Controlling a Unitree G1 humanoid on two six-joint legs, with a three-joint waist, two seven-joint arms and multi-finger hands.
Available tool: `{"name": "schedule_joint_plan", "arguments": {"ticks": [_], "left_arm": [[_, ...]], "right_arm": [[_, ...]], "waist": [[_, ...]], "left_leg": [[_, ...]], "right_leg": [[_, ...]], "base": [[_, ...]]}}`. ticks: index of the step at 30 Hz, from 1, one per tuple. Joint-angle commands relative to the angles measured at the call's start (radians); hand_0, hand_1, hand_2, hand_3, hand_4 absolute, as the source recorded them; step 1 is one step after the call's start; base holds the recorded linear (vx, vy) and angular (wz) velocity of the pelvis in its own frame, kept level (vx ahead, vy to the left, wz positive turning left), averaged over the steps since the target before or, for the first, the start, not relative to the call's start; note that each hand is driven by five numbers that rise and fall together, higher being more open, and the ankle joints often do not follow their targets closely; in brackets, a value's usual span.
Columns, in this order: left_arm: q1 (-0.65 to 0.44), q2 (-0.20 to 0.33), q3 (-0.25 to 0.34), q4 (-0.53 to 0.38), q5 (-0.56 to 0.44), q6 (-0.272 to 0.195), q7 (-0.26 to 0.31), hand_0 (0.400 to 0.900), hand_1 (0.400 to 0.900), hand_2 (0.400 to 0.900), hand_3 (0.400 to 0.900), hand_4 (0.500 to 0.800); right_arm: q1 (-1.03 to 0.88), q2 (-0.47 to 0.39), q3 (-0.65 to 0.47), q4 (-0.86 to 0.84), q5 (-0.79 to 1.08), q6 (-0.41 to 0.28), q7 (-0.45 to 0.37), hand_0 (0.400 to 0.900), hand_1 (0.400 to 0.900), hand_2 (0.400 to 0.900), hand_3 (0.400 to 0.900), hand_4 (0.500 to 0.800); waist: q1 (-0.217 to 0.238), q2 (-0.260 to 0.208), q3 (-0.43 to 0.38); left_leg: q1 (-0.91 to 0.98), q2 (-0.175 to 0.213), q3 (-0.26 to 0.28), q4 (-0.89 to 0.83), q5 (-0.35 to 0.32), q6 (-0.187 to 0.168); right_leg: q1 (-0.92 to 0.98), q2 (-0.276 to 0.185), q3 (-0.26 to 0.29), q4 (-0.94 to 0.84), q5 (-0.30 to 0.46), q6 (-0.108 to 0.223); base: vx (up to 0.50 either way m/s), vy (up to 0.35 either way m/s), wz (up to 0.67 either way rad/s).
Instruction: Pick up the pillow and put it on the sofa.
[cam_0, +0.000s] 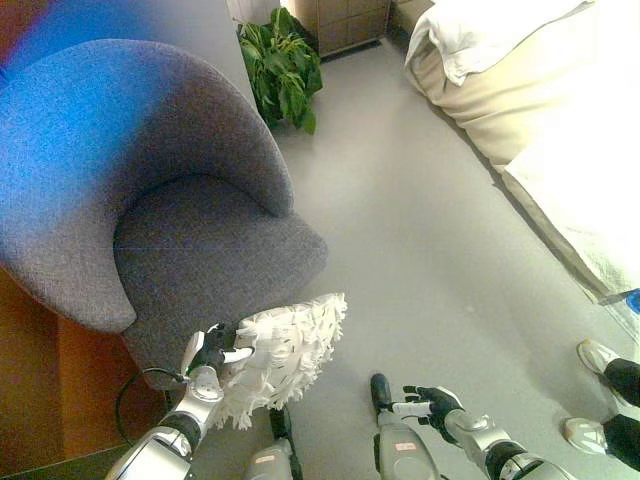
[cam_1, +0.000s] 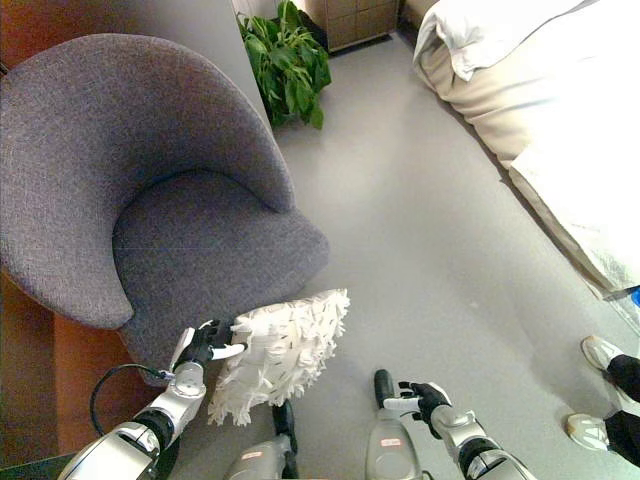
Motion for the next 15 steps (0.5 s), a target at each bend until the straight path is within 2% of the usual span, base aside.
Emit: {"name": "schedule_joint_plan", "arguments": {"ticks": [1, 9, 15], "left_arm": [[-0.079, 0.035, 0.048, 0.034, 0.008, -0.027, 0.037, 0.9, 0.9, 0.9, 0.9, 0.8], [-0.081, 0.034, 0.049, 0.031, -0.005, -0.05, 0.023, 0.9, 0.9, 0.9, 0.9, 0.8], [-0.085, 0.036, 0.045, 0.033, 0.005, -0.037, 0.015, 0.9, 0.9, 0.9, 0.9, 0.8]], "right_arm": [[-0.031, -0.017, 0.023, 0.016, -0.028, -0.009, -0.008, 0.9, 0.9, 0.9, 0.9, 0.8], [-0.035, -0.017, 0.024, 0.018, -0.029, -0.01, -0.007, 0.9, 0.9, 0.9, 0.9, 0.8], [-0.039, -0.017, 0.024, 0.02, -0.032, -0.007, -0.005, 0.9, 0.9, 0.9, 0.9, 0.8]], "waist": [[-0.003, -0.02, 0.021], [-0.002, -0.022, 0.024], [-0.003, -0.02, 0.025]], "left_leg": [[-0.077, -0.042, -0.06, 0.105, -0.059, 0.054], [-0.077, -0.043, -0.061, 0.108, -0.062, 0.055], [-0.078, -0.042, -0.06, 0.108, -0.061, 0.055]], "right_leg": [[-0.014, -0.019, -0.045, 0.071, -0.065, -0.007], [-0.013, -0.018, -0.045, 0.072, -0.066, -0.007], [-0.014, -0.018, -0.044, 0.073, -0.066, -0.007]], "base": [[0.0, 0.0, 0.0], [0.0, 0.0, 0.0], [0.0, 0.0, 0.0]]}}
